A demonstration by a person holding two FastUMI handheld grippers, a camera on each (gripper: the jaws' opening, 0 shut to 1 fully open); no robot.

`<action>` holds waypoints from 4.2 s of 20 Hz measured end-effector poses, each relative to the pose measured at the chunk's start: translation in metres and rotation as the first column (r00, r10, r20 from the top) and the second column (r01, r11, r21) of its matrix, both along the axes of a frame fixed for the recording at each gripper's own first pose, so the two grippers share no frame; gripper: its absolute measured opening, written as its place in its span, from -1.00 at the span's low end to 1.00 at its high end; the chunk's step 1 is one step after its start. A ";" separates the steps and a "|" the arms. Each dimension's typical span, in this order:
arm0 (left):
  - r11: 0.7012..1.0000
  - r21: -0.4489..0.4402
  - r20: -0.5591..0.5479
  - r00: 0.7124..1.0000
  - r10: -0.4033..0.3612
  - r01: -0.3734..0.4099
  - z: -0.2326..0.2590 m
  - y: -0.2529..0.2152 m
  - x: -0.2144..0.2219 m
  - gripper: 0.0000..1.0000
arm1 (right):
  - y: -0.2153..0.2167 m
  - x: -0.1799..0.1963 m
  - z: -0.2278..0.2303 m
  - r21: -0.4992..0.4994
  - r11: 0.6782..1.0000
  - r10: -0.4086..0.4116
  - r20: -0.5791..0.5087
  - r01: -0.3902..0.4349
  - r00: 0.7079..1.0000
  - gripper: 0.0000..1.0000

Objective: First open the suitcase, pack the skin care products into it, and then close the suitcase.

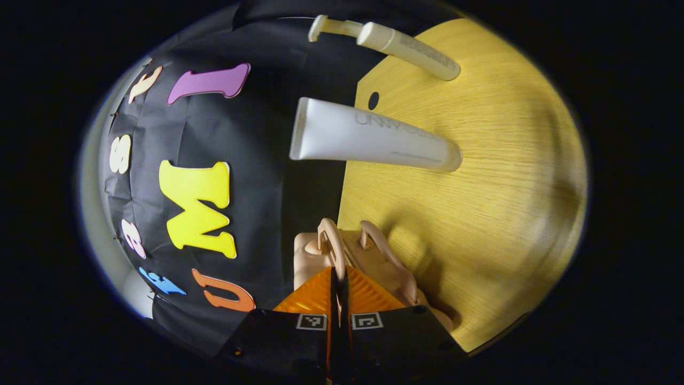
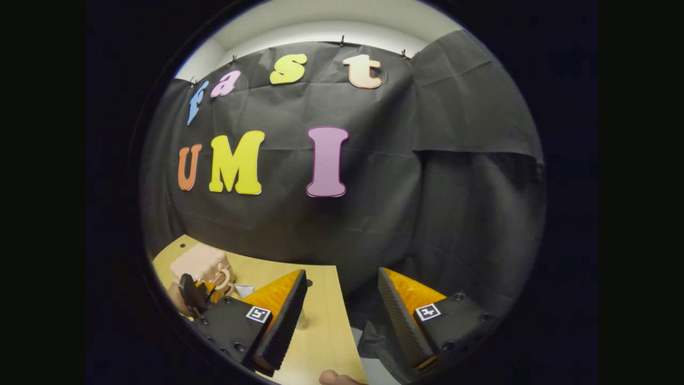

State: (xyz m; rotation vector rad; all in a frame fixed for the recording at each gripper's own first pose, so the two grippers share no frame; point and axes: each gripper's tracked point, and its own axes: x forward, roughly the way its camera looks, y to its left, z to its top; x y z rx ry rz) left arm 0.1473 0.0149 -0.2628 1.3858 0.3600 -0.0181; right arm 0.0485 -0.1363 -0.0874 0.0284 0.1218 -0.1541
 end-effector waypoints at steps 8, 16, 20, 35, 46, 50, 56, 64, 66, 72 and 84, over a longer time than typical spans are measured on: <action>0.946 -0.324 0.129 0.991 0.019 0.024 0.108 0.052 -0.018 -0.94 | 0.082 0.001 0.055 -0.030 0.997 -0.062 0.096 0.065 0.993 0.56; 0.883 -0.467 0.242 0.968 0.067 0.056 0.173 0.183 -0.033 -0.95 | 0.181 0.016 0.069 0.011 0.998 -0.062 0.051 0.062 0.997 0.59; 0.877 -0.479 0.268 0.958 0.102 0.041 0.176 0.261 -0.035 -0.95 | 0.222 0.023 0.065 0.033 0.998 -0.061 0.015 0.060 0.998 0.59; 0.819 -0.557 0.063 0.976 0.208 -0.138 0.027 0.461 -0.011 -0.94 | 0.272 0.011 0.023 0.031 0.996 -0.082 -0.121 0.087 0.989 0.59; 0.756 -0.601 -0.098 0.963 0.251 -0.259 -0.039 0.476 -0.012 -0.94 | 0.266 -0.012 -0.002 0.002 0.997 -0.081 -0.207 0.083 0.975 0.59; 0.762 -0.579 -0.049 0.946 0.322 -0.289 -0.023 0.492 -0.022 -0.74 | 0.262 -0.015 -0.001 0.009 0.998 -0.059 -0.193 0.062 0.979 0.59; 0.710 -0.660 -0.015 0.949 0.314 -0.246 0.017 0.442 -0.050 0.95 | 0.239 0.000 -0.015 0.025 0.999 -0.015 -0.184 0.020 0.983 0.59; 0.606 -0.779 -0.085 0.985 0.150 -0.159 0.030 0.240 -0.071 0.96 | 0.162 0.019 -0.038 -0.044 0.998 0.038 -0.176 -0.046 0.984 0.59; 0.563 -0.815 -0.107 0.990 0.091 -0.140 0.027 0.174 -0.071 0.97 | 0.141 0.023 -0.045 -0.054 0.997 0.044 -0.179 -0.054 0.983 0.59; 0.522 -0.849 -0.139 0.987 -0.079 -0.078 0.016 0.018 -0.048 0.97 | 0.069 0.035 -0.069 -0.030 0.999 0.029 -0.229 -0.037 0.973 0.59; 0.374 -0.912 -0.230 0.966 -0.119 -0.170 -0.069 -0.139 0.024 0.97 | -0.010 0.051 -0.123 -0.063 0.995 0.056 -0.338 -0.082 0.939 0.58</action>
